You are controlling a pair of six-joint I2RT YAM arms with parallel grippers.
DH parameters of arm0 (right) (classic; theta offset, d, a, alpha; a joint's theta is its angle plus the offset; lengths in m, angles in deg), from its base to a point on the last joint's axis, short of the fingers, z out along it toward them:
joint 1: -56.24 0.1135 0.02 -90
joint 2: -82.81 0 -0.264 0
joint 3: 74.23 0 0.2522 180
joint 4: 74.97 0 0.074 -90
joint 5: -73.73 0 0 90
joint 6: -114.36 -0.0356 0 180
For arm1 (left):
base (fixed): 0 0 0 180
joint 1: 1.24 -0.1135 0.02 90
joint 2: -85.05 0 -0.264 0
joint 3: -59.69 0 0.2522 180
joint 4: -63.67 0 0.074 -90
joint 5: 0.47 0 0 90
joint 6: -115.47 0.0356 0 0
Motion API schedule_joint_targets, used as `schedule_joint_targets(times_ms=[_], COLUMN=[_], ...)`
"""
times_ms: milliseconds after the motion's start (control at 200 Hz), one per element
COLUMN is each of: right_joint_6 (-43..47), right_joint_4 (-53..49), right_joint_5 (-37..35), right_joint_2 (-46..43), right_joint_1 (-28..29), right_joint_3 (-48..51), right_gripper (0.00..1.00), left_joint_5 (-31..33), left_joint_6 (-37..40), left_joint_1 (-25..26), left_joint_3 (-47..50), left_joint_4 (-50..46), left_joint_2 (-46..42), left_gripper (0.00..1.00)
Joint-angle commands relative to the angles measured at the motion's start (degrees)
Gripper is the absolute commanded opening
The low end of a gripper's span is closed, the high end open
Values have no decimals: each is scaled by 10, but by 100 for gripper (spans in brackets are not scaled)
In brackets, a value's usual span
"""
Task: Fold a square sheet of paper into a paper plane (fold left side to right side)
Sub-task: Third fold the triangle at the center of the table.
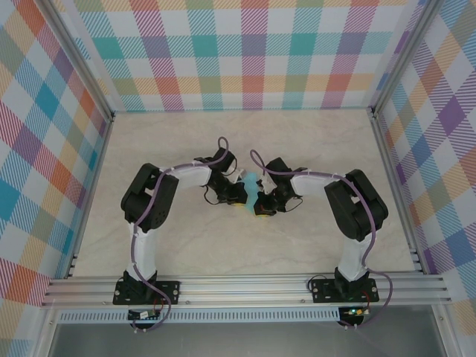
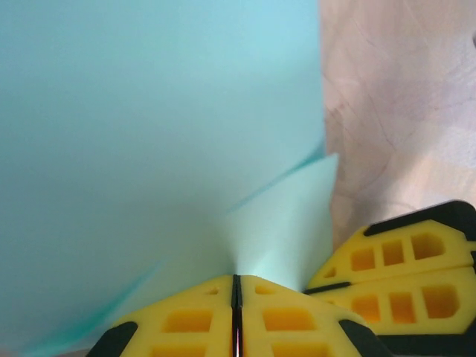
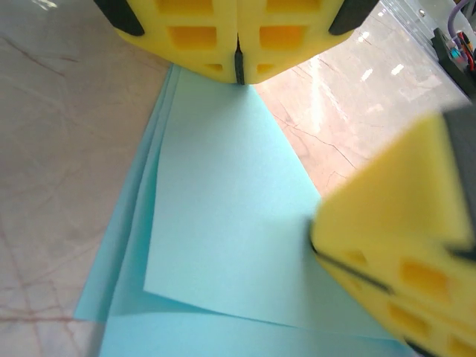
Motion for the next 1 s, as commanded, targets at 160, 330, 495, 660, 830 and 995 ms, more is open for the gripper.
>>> schedule_joint_targets(times_ms=[160,330,495,660,830,995], right_joint_6=[7,7,5,4,4,2], right_joint_4=[-66,-65,-65,-67,-67,-66], right_joint_5=[-56,-54,-55,-57,-57,-54], right_joint_2=[42,42,42,42,44,44], right_joint_1=[8,9,8,8,8,8], right_joint_3=[31,28,26,25,24,23], right_gripper=[0,0,0,0,0,0], left_joint_5=[60,17,-6,-17,-10,-7], left_joint_6=[53,37,10,1,-7,-7], left_joint_1=[-79,-87,-71,-16,15,18], left_joint_3=[-33,-43,-13,5,-2,-22], left_joint_4=[-48,-46,-25,-17,-7,-7], left_joint_2=[22,-11,-74,-87,-51,-12], left_gripper=[10,10,10,10,10,10])
